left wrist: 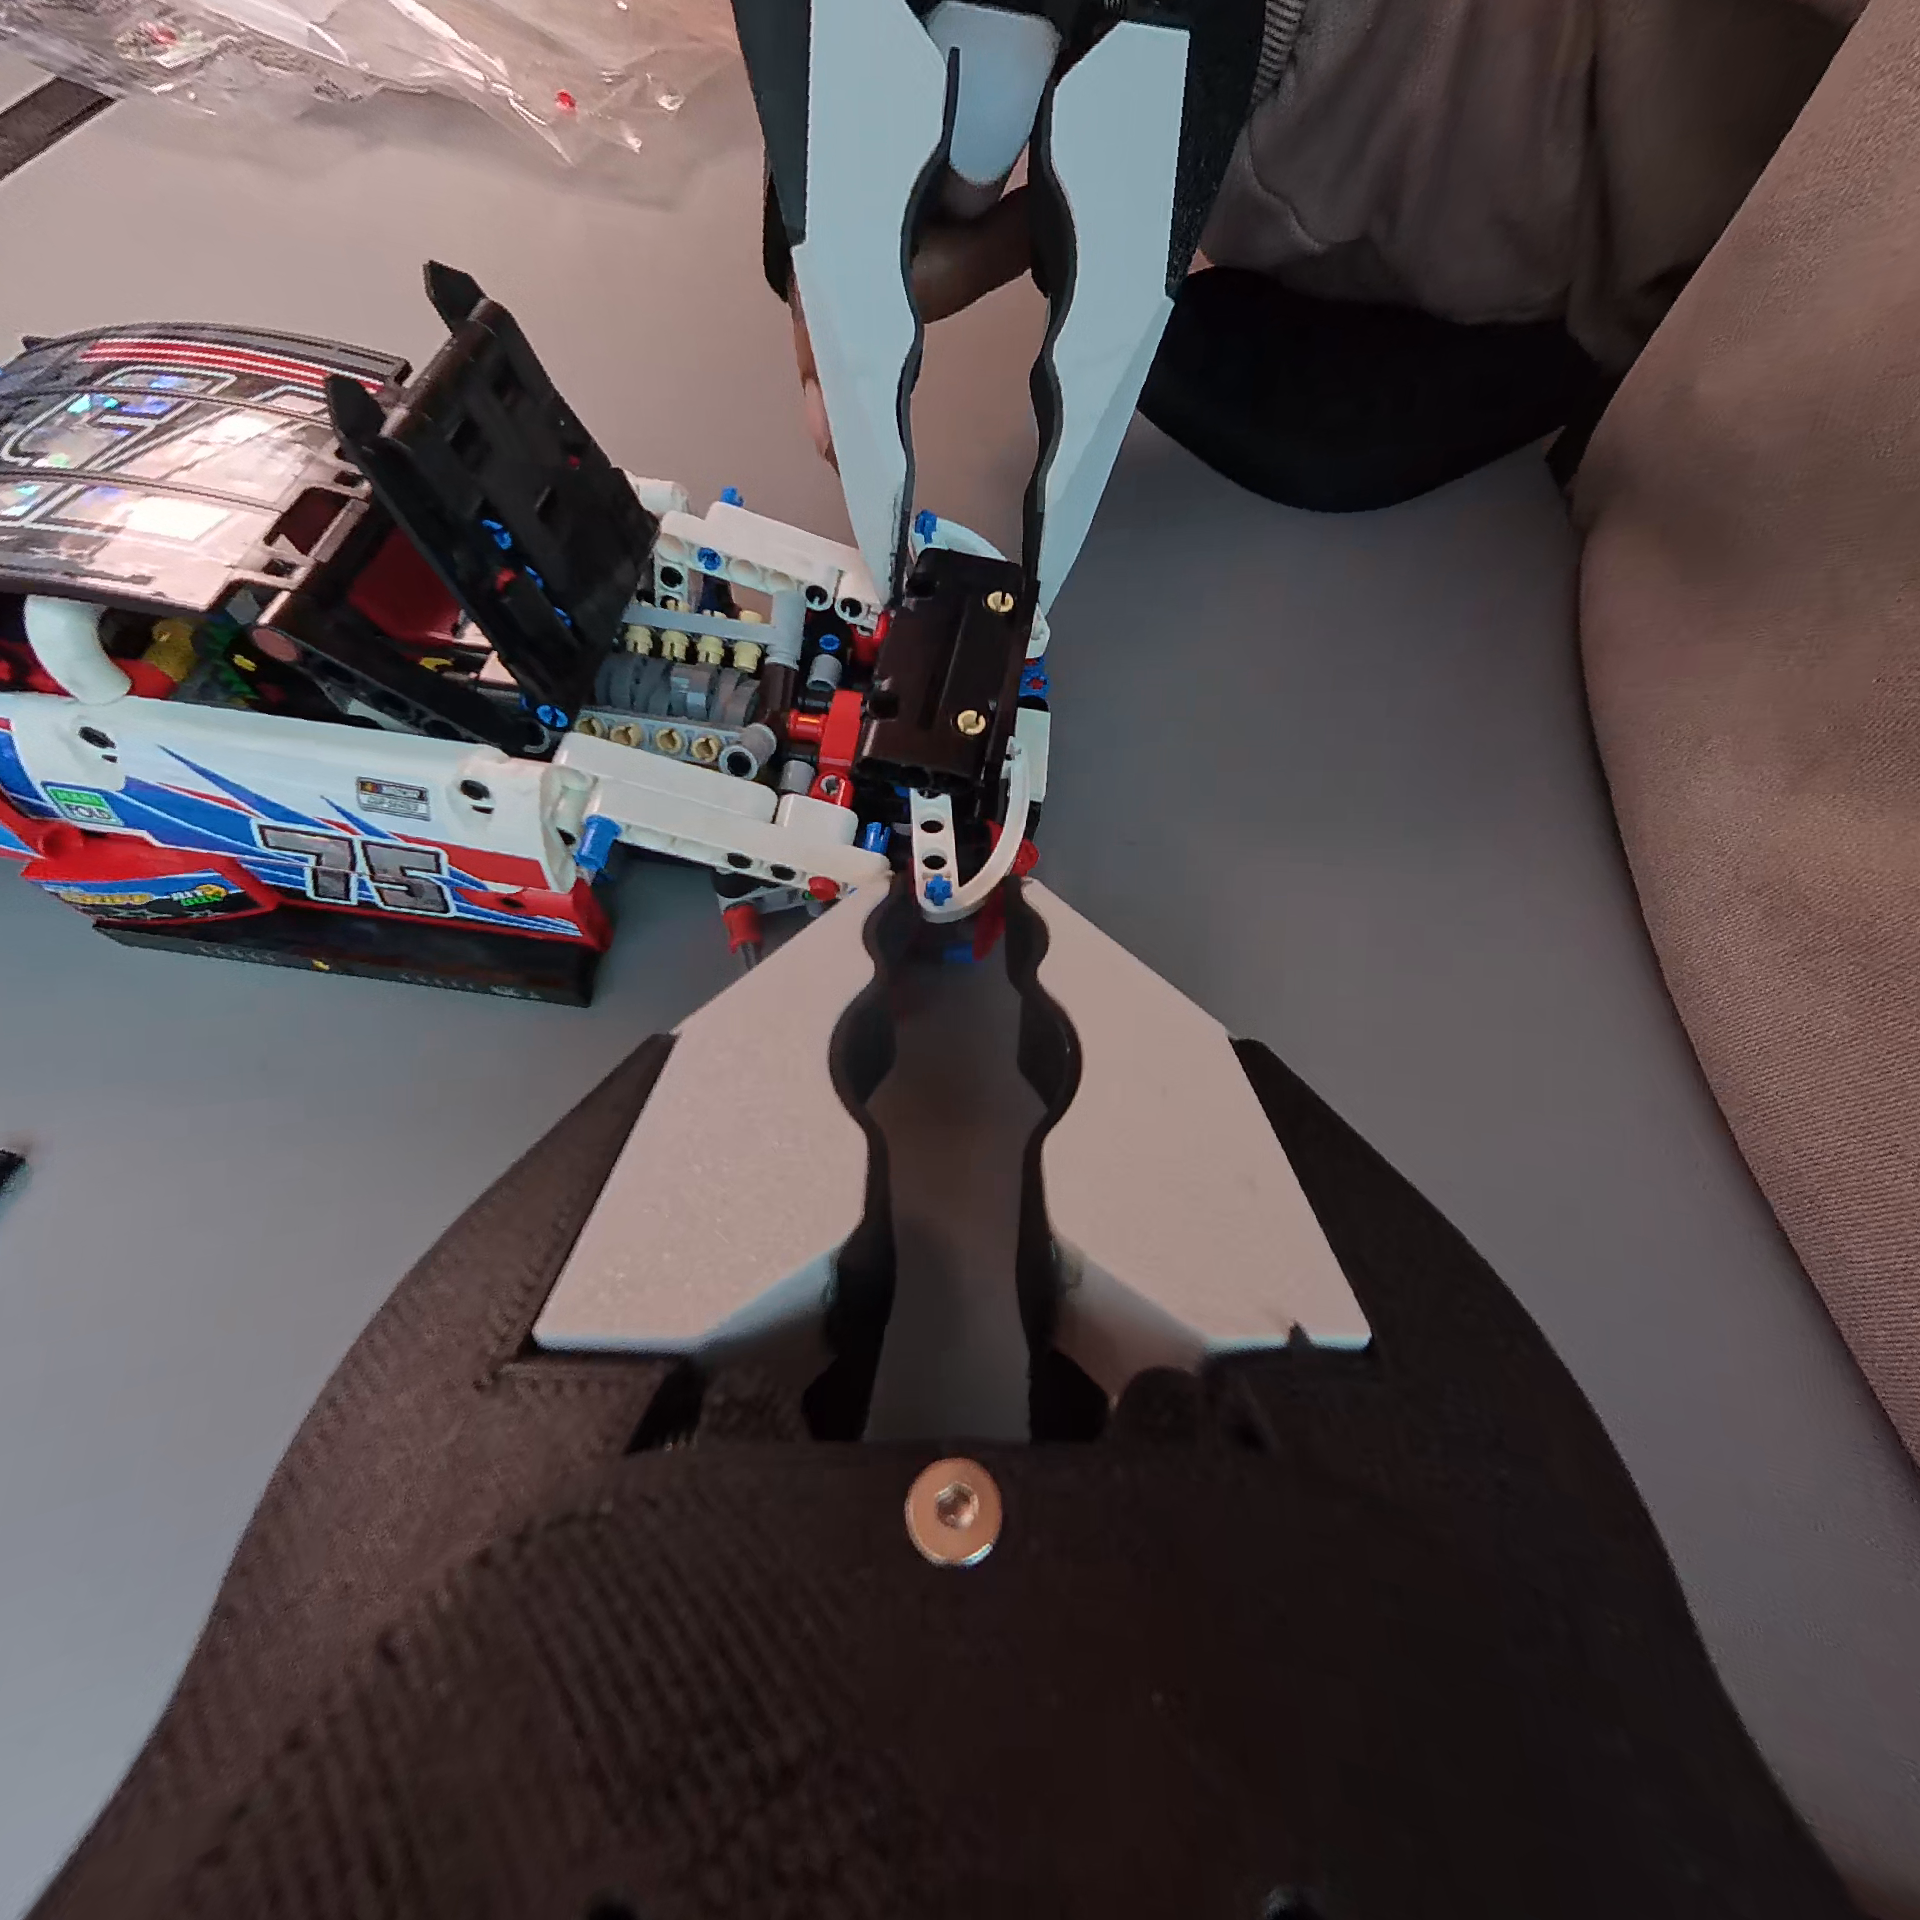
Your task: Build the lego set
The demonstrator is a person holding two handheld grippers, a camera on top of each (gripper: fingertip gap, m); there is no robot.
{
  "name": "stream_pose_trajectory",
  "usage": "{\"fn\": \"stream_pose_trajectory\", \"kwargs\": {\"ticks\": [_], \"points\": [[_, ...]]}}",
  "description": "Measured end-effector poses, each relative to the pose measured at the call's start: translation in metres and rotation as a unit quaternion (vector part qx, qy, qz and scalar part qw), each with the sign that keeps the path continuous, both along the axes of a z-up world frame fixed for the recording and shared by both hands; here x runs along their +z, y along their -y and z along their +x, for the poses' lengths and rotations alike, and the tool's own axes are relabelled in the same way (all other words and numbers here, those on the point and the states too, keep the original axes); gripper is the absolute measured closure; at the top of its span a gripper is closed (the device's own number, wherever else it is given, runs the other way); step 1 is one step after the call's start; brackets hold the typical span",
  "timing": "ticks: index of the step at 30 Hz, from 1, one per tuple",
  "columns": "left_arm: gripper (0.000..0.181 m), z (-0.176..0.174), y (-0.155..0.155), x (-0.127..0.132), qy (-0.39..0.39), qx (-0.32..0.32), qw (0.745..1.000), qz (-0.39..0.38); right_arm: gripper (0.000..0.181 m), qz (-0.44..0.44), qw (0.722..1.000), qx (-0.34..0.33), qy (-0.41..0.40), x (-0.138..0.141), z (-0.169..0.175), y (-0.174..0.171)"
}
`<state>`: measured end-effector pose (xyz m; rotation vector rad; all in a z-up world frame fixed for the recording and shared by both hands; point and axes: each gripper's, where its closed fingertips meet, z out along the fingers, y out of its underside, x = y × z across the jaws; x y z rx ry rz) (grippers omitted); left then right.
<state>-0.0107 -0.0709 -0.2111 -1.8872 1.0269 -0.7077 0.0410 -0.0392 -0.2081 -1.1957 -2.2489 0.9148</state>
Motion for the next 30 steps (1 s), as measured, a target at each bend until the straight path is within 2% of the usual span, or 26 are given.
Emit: {"fn": "stream_pose_trajectory", "kwargs": {"ticks": [8,17,25,30], "points": [[0.165,0.000,0.000,0.000,-0.004,0.003,1.000,0.009,0.156,0.005,1.000,-0.019,-0.009,0.003,0.004,-0.005],[0.165,0.000,0.000,0.001,-0.011,0.006,1.000,0.020,0.147,-0.009,0.995,-0.077,-0.056,0.024,-0.010,0.002],[0.165,-0.002,0.000,0.004,-0.006,0.012,0.999,0.034,0.147,0.020,0.996,-0.077,-0.040,0.008,-0.022,0.012],[0.167,0.000,0.000,0.004,-0.007,0.010,0.999,0.038,0.155,0.021,0.996,-0.069,-0.043,0.003,-0.023,0.010]]}}
